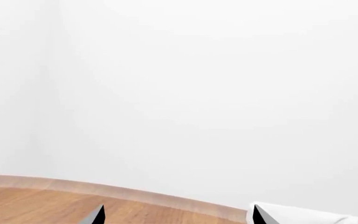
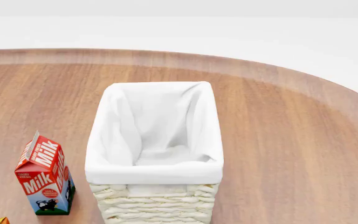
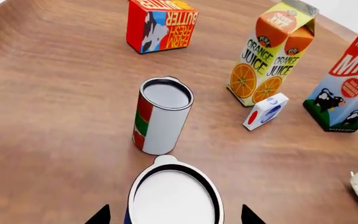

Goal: Pick up the alphabet soup, and put it in the basket.

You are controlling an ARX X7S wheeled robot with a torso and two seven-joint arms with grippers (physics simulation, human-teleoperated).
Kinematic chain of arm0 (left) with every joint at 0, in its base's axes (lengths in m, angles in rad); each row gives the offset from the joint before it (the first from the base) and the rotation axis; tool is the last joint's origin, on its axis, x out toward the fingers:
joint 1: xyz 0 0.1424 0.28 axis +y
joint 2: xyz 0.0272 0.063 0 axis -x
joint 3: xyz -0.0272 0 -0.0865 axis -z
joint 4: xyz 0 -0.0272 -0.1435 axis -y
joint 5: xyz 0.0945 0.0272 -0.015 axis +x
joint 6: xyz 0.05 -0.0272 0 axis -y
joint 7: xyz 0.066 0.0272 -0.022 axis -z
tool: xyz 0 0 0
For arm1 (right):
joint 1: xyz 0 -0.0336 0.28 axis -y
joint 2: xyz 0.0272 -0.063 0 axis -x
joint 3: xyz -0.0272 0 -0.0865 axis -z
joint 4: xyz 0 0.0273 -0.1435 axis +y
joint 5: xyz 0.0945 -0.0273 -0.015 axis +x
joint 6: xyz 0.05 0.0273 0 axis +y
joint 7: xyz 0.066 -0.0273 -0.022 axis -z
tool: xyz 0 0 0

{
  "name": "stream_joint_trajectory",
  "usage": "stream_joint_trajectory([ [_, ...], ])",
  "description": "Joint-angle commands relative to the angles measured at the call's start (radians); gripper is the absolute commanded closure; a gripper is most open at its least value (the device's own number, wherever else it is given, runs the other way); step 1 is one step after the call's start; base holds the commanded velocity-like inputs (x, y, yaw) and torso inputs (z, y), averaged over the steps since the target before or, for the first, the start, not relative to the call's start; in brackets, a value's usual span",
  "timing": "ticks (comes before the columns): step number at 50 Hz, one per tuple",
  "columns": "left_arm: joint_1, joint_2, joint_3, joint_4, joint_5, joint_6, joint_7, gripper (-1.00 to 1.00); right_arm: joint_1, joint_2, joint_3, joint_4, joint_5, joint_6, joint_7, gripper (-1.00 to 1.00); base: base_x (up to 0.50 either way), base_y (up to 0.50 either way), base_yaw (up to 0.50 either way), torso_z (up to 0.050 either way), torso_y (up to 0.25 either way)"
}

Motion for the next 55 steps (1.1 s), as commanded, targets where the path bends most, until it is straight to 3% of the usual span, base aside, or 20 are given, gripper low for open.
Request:
stream_joint_trajectory([
  [1,0.002,-0.002,0.002,0.000,0.002,0.003,-0.003,-1.00,0.016,-0.012,-0.010,0.022,-0.006,-0.007,-0.003,-1.00,0.00,0.00,0.00,0.000,0.000],
  [20,0.004,-0.008,0.004,0.014,0.001,-0.004,-0.012,-1.00,0.067,-0.059,-0.030,0.110,0.007,-0.011,-0.030,-1.00,0.00,0.00,0.00,0.000,0.000],
  [21,0.005,-0.009,0.004,0.018,0.001,-0.005,-0.013,-1.00,0.070,-0.061,-0.032,0.113,0.015,-0.002,-0.038,1.00,0.00,0.00,0.00,0.000,0.000],
  [35,0.012,-0.011,0.008,0.033,0.007,-0.011,-0.022,-1.00,0.055,-0.074,-0.009,0.125,0.043,-0.064,-0.001,1.00,0.00,0.00,0.00,0.000,0.000],
  [47,0.002,-0.013,0.008,0.011,0.000,0.001,-0.016,-1.00,-0.010,-0.008,0.038,-0.021,0.086,-0.118,0.039,1.00,0.00,0.00,0.00,0.000,0.000],
  [55,0.001,-0.014,0.005,0.002,-0.004,0.010,-0.016,-1.00,-0.058,0.045,0.086,-0.120,0.212,-0.210,0.034,1.00,0.00,0.00,0.00,0.000,0.000],
])
